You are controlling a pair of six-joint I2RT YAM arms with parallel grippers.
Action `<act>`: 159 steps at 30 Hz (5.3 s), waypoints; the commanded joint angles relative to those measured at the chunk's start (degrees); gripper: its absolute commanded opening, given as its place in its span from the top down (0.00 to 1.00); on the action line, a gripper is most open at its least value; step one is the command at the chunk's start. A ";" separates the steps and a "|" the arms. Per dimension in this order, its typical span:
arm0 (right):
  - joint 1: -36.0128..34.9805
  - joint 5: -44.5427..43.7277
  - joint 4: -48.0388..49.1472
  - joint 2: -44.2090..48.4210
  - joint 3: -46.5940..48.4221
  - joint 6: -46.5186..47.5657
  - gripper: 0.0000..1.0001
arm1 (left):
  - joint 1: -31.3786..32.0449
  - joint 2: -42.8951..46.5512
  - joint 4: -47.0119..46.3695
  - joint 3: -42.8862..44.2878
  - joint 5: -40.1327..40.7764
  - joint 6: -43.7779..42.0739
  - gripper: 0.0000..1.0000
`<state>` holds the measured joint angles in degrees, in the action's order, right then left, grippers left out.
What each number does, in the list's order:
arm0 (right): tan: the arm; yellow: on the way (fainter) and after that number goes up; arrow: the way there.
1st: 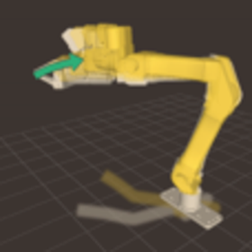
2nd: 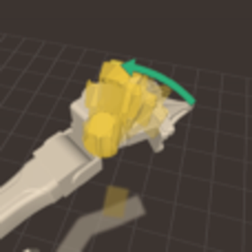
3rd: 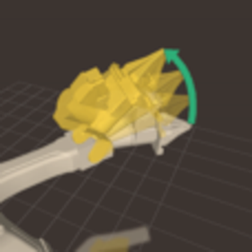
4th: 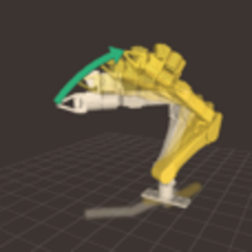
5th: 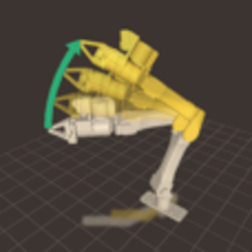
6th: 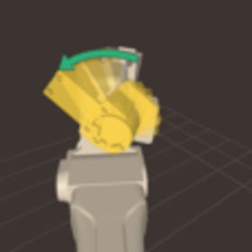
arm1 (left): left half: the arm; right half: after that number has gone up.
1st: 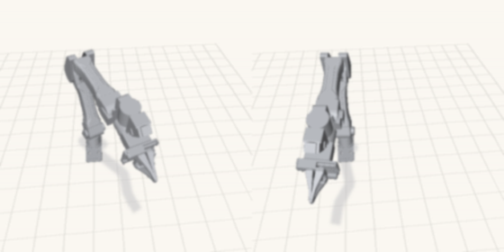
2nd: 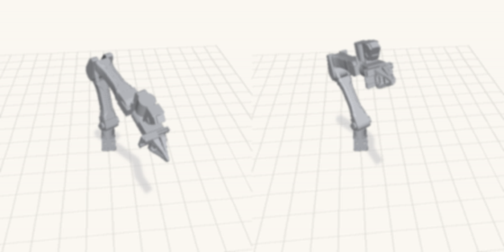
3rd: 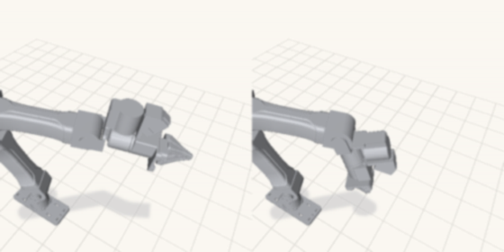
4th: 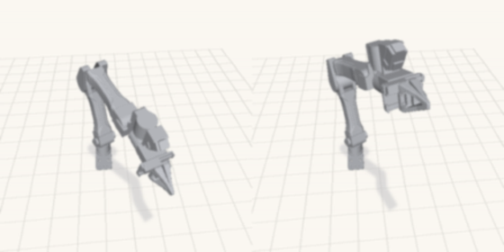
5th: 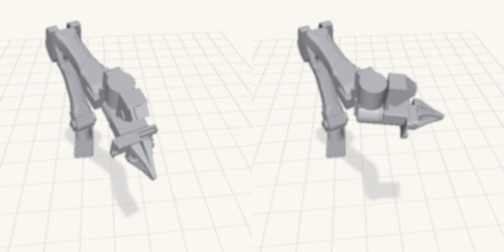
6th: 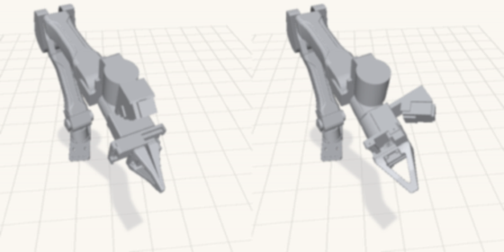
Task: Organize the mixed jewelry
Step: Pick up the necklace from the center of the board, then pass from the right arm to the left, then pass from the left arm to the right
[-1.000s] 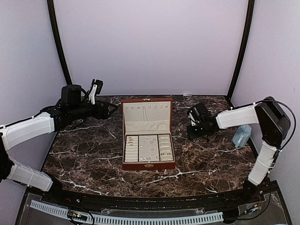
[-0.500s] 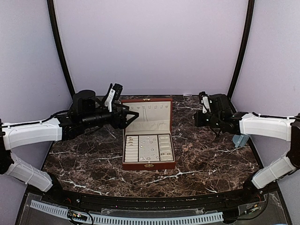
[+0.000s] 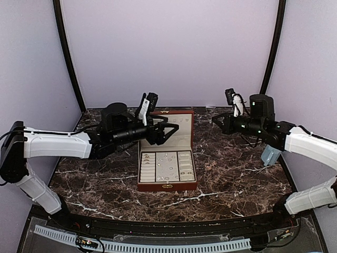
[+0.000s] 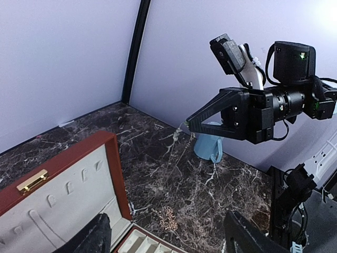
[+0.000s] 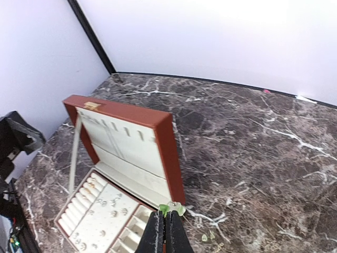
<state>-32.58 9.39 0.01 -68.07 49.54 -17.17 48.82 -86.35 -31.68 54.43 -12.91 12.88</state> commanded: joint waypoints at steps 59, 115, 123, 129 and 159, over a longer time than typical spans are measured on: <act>-4.82 18.92 2.56 2.38 9.68 -4.07 1.00 | 4.88 -21.44 -13.60 12.41 -5.72 3.37 0.90; -9.17 29.64 12.43 -14.48 -0.65 2.55 0.73 | 4.90 -9.26 19.83 11.05 -7.07 -18.33 1.00; -9.17 28.72 11.90 -14.99 -0.79 2.95 0.89 | 4.89 -9.06 19.64 10.87 -6.89 -18.28 1.00; -9.17 27.78 12.25 -14.66 -0.98 2.84 1.00 | 4.89 -8.75 19.45 10.72 -6.90 -18.10 1.00; -9.17 5.30 3.36 -3.89 6.28 -0.08 1.00 | -17.74 4.47 11.03 2.84 -20.68 -5.72 0.33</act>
<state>-41.32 14.02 1.43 -71.99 54.70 -16.10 33.10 -83.35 -19.77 55.18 -22.52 4.23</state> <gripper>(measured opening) 0.005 0.683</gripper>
